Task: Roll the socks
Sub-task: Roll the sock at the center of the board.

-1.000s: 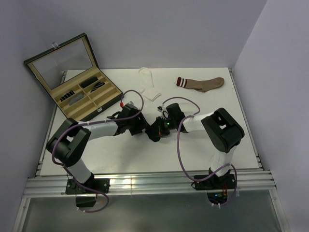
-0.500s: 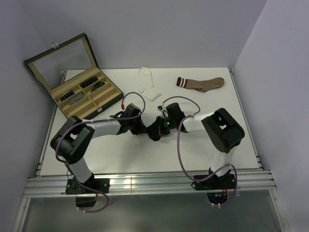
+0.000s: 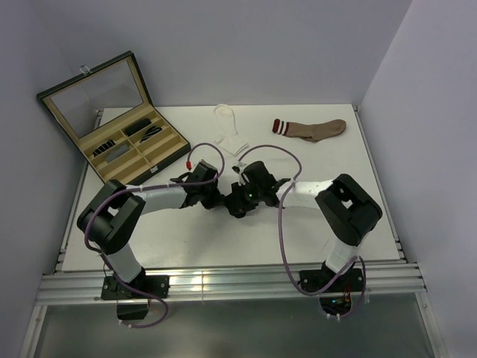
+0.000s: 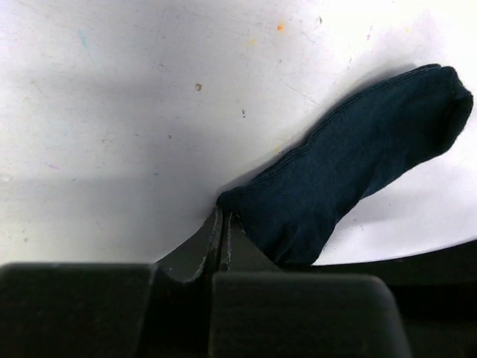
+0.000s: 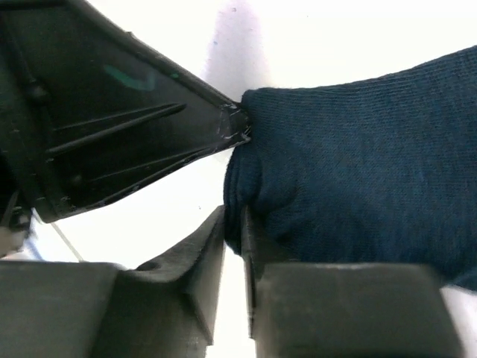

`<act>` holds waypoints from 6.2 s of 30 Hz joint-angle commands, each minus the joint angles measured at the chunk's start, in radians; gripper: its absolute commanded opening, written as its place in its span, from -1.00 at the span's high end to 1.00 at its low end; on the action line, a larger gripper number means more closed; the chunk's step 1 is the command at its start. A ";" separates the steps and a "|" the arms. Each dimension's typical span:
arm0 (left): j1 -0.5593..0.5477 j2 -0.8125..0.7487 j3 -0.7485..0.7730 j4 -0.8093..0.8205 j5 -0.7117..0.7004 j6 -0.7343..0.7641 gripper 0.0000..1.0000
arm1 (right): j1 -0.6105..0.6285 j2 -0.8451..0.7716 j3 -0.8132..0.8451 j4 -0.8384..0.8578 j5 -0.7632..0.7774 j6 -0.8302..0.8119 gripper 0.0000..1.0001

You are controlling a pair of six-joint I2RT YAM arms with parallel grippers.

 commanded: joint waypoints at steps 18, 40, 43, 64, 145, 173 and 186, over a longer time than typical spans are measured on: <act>0.000 -0.083 -0.002 -0.159 -0.107 0.012 0.99 | 0.303 -0.221 -0.168 0.222 0.597 -0.310 -0.14; 0.020 -0.071 -0.014 -0.139 -0.064 0.015 0.99 | 0.449 0.037 -0.091 0.324 0.850 -0.438 0.23; 0.023 -0.069 -0.010 -0.139 -0.063 0.021 0.99 | 0.449 0.062 -0.074 0.304 0.850 -0.433 0.64; 0.090 -0.293 -0.109 -0.048 -0.103 -0.026 -0.23 | 0.057 -0.095 -0.151 0.365 0.049 -0.014 1.00; 0.006 -0.072 -0.169 0.384 0.098 -0.067 0.73 | -0.254 0.241 -0.311 0.802 -0.225 0.680 1.00; 0.024 -0.017 -0.197 0.532 0.129 -0.126 0.71 | -0.252 0.220 -0.292 0.730 -0.205 0.648 1.00; 0.024 0.060 -0.183 0.506 0.108 -0.127 0.71 | -0.252 0.207 -0.294 0.710 -0.197 0.642 1.00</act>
